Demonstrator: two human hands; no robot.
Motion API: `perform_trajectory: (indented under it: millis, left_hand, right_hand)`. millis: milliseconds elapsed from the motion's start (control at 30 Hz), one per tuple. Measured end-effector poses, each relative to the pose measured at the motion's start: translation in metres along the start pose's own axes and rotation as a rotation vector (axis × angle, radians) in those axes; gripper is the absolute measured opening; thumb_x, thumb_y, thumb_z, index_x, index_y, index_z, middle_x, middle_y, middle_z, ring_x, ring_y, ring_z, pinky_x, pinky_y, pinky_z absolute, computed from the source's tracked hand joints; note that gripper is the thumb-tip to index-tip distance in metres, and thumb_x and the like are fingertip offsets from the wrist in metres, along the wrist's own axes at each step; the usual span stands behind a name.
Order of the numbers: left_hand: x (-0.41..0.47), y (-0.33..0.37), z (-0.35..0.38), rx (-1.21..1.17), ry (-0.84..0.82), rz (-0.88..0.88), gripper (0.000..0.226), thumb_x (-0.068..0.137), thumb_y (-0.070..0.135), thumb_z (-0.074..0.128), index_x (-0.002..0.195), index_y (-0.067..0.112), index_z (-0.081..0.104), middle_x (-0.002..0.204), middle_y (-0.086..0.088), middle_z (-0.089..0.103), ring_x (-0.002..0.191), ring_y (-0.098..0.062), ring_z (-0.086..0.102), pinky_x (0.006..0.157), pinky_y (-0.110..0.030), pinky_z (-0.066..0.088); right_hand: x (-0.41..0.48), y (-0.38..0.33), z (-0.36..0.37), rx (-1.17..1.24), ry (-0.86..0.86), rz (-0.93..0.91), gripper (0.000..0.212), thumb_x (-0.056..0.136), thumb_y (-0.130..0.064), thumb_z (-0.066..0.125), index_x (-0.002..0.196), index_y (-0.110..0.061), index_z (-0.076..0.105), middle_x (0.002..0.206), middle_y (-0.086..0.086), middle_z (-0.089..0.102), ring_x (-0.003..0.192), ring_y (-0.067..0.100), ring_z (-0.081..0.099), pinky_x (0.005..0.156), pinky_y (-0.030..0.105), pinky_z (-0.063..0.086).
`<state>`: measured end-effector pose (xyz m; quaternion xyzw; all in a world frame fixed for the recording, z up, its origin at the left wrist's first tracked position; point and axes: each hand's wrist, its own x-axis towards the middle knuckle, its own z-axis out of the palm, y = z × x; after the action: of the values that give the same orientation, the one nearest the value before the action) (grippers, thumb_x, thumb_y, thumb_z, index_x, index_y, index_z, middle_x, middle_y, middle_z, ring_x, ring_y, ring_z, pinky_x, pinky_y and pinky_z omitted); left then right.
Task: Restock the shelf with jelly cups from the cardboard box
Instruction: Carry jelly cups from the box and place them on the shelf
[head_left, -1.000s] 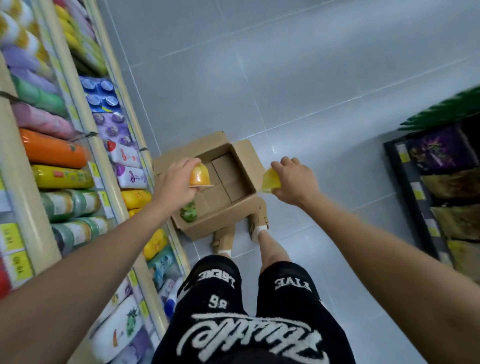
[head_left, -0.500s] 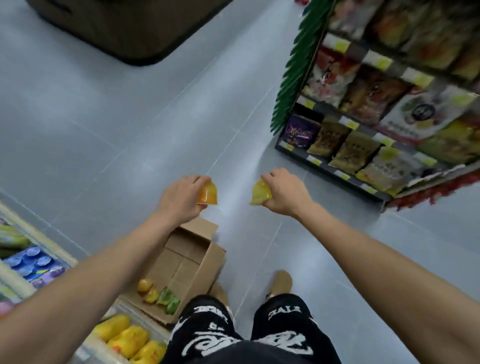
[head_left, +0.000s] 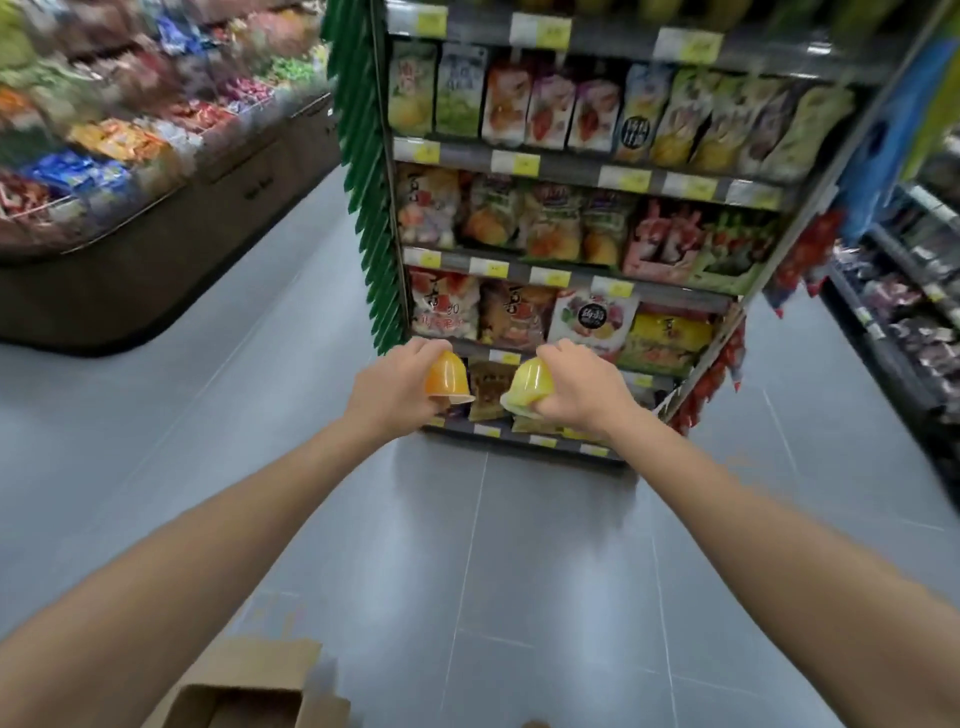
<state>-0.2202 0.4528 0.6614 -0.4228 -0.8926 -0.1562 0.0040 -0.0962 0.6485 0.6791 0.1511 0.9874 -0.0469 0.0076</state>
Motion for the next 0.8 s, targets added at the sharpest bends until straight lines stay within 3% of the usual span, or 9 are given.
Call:
perform_trajectory:
  millis: [100,200,367,467,600,700,800]
  left_hand:
    - [0.044,0.041,-0.009,-0.100,0.062,-0.008,0.067,0.080,0.048,0.070,0.136,0.028,0.041,0.132,0.006,0.049,0.118,-0.022,0.050,0.084,-0.041,0.049]
    - [0.084,0.080,-0.019,-0.233,0.108,-0.045,0.074,0.079,0.051,0.069,0.139,0.021,0.039,0.132,0.000,0.050,0.119,-0.023,0.051,0.091,-0.042,0.048]
    - [0.139,0.131,-0.040,-0.470,0.168,-0.104,0.075,0.086,0.040,0.067,0.146,0.015,0.030,0.137,-0.009,0.047,0.123,-0.028,0.047,0.097,-0.040,0.044]
    - [0.166,0.153,-0.059,-0.537,0.205,-0.102,0.068,0.088,0.042,0.064,0.144,0.019,0.033,0.133,-0.007,0.050,0.120,-0.027,0.049,0.091,-0.035,0.042]
    - [0.208,0.174,-0.088,-0.668,0.249,-0.121,0.059,0.089,0.044,0.060,0.139,0.021,0.039,0.126,-0.003,0.054,0.115,-0.024,0.052,0.090,-0.035,0.045]
    - [0.246,0.187,-0.109,-0.739,0.310,-0.122,0.047,0.091,0.045,0.058,0.129,0.020,0.047,0.113,0.001,0.055,0.109,-0.022,0.054,0.085,-0.032,0.043]
    - [0.289,0.197,-0.129,-0.815,0.343,-0.084,0.043,0.089,0.047,0.059,0.122,0.019,0.051,0.107,0.002,0.058,0.105,-0.022,0.057,0.090,-0.038,0.048]
  right_hand:
    - [0.008,0.045,-0.031,0.032,0.047,0.068,0.043,0.083,-0.045,0.064,0.105,-0.012,0.047,0.101,0.006,0.048,0.096,0.028,0.055,0.064,0.035,0.046]
    - [0.016,0.084,-0.063,0.094,0.089,0.127,0.059,0.086,-0.050,0.062,0.126,-0.008,0.046,0.121,0.010,0.050,0.107,0.028,0.054,0.081,0.040,0.052]
    - [0.032,0.132,-0.112,0.217,0.238,0.210,0.068,0.088,-0.052,0.059,0.134,-0.005,0.041,0.123,0.015,0.052,0.103,0.028,0.054,0.076,0.036,0.048]
    - [0.046,0.153,-0.144,0.330,0.303,0.248,0.076,0.089,-0.050,0.059,0.143,-0.003,0.034,0.136,0.015,0.049,0.117,0.029,0.052,0.088,0.035,0.046]
    - [0.072,0.175,-0.183,0.421,0.407,0.260,0.067,0.090,-0.048,0.059,0.138,-0.004,0.041,0.133,0.014,0.052,0.119,0.029,0.050,0.079,0.029,0.039]
    - [0.093,0.192,-0.213,0.467,0.497,0.266,0.067,0.090,-0.046,0.060,0.141,-0.007,0.040,0.138,0.011,0.050,0.125,0.029,0.047,0.087,0.030,0.039]
    - [0.116,0.210,-0.244,0.522,0.584,0.281,0.063,0.089,-0.044,0.061,0.139,-0.010,0.043,0.134,0.010,0.053,0.121,0.028,0.049,0.088,0.031,0.041]
